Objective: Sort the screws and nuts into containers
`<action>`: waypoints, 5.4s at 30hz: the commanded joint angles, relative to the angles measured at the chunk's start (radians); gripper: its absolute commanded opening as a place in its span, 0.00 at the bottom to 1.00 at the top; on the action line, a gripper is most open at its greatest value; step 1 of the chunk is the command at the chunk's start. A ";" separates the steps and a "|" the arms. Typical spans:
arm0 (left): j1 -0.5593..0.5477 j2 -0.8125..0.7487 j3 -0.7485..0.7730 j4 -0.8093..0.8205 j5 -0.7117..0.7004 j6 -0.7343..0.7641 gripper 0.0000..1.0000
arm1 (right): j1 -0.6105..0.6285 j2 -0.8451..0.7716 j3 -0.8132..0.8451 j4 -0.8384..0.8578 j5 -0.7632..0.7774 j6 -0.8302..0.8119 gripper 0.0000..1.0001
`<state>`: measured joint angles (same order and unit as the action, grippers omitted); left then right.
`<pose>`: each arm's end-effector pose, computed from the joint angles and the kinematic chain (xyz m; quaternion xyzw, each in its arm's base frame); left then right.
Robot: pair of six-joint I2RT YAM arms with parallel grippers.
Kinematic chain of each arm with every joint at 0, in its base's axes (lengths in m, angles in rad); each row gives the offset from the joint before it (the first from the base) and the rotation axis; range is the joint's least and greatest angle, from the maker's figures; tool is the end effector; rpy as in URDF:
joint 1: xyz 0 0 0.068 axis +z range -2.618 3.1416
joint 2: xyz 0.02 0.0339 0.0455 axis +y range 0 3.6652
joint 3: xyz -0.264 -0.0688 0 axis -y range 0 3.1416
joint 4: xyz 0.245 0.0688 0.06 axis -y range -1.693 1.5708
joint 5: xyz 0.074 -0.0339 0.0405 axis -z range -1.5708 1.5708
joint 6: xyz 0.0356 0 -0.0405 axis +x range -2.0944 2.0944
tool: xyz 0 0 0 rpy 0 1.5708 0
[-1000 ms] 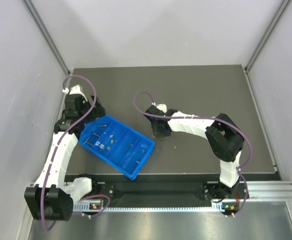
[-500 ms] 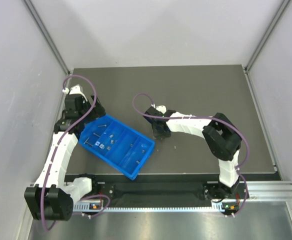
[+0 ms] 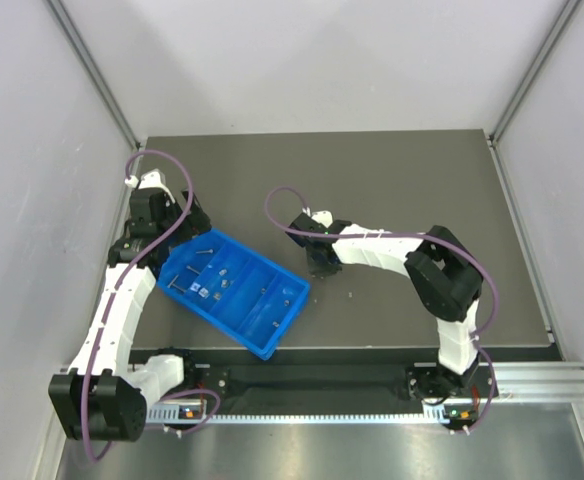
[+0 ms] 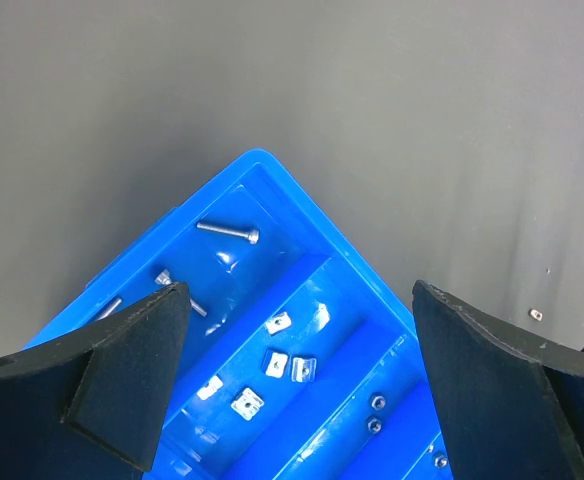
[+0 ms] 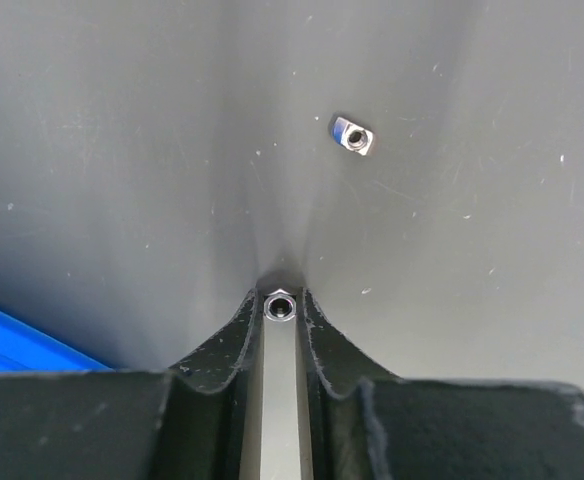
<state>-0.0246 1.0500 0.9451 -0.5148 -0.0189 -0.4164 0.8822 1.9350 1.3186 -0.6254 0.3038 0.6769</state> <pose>0.2277 -0.0049 0.3129 -0.1773 0.8712 -0.0919 0.4486 0.2519 0.2894 0.1653 -0.0753 0.9725 0.0076 0.2201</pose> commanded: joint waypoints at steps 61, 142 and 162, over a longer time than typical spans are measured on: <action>-0.001 -0.018 -0.003 0.047 0.004 -0.001 0.97 | -0.064 -0.481 -0.141 -0.154 0.083 -0.033 0.79; -0.001 -0.027 -0.003 0.039 -0.023 -0.001 0.97 | 0.314 -0.094 0.467 -0.139 -0.077 -0.326 0.00; -0.001 -0.018 0.004 0.029 -0.046 0.004 0.97 | 0.281 -0.105 0.340 -0.108 -0.107 -0.395 0.00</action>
<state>-0.0246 1.0428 0.9417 -0.5156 -0.0471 -0.4168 1.1812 1.8771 1.6432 -0.7559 0.2134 0.3305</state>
